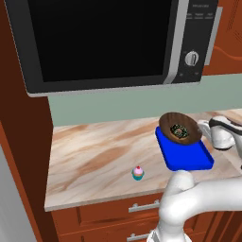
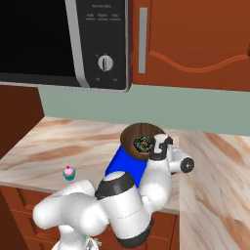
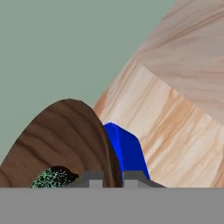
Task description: Place the bowl with donut and the cupcake onto the tray.
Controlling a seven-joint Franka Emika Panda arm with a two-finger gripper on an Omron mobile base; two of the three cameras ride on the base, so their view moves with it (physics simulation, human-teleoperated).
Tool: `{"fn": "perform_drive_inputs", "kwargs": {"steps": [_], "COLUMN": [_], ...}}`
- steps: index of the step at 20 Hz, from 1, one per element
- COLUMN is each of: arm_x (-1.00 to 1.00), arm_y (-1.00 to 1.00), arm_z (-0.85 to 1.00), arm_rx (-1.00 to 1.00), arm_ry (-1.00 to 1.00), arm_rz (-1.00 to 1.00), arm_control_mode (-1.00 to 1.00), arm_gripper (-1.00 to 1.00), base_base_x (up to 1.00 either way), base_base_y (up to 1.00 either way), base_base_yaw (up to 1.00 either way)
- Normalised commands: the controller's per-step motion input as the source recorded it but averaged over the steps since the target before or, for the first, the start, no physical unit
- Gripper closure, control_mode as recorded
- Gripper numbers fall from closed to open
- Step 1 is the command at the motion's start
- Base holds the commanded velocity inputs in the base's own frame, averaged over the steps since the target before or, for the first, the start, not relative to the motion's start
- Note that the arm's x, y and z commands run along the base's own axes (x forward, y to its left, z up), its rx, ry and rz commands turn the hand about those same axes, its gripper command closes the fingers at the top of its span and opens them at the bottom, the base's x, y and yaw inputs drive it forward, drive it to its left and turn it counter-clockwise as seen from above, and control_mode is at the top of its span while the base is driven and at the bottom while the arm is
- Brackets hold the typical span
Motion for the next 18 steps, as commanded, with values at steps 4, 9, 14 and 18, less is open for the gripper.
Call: {"fn": "perform_drive_inputs", "kwargs": {"steps": [4, 9, 14, 18], "arm_x": [0.0, 0.0, 0.0, -0.06], "arm_y": [-0.04, 0.0, 0.0, 0.0], "arm_z": [0.18, 0.35, 0.49, 0.52], "arm_rx": [0.0, 0.0, -0.03, -0.05], "arm_ry": [0.0, 0.03, 0.08, 0.08], "arm_rz": [0.0, 0.0, 0.0, -0.01], "arm_control_mode": [-1.0, -1.0, -1.0, -1.0], "arm_gripper": [-1.0, -1.0, -1.0, -1.0], "base_base_x": [0.0, 0.0, 0.0, 0.0], "base_base_y": [0.0, 0.0, 0.0, 0.0], "base_base_yaw": [0.0, 0.0, 0.0, 0.0]}}
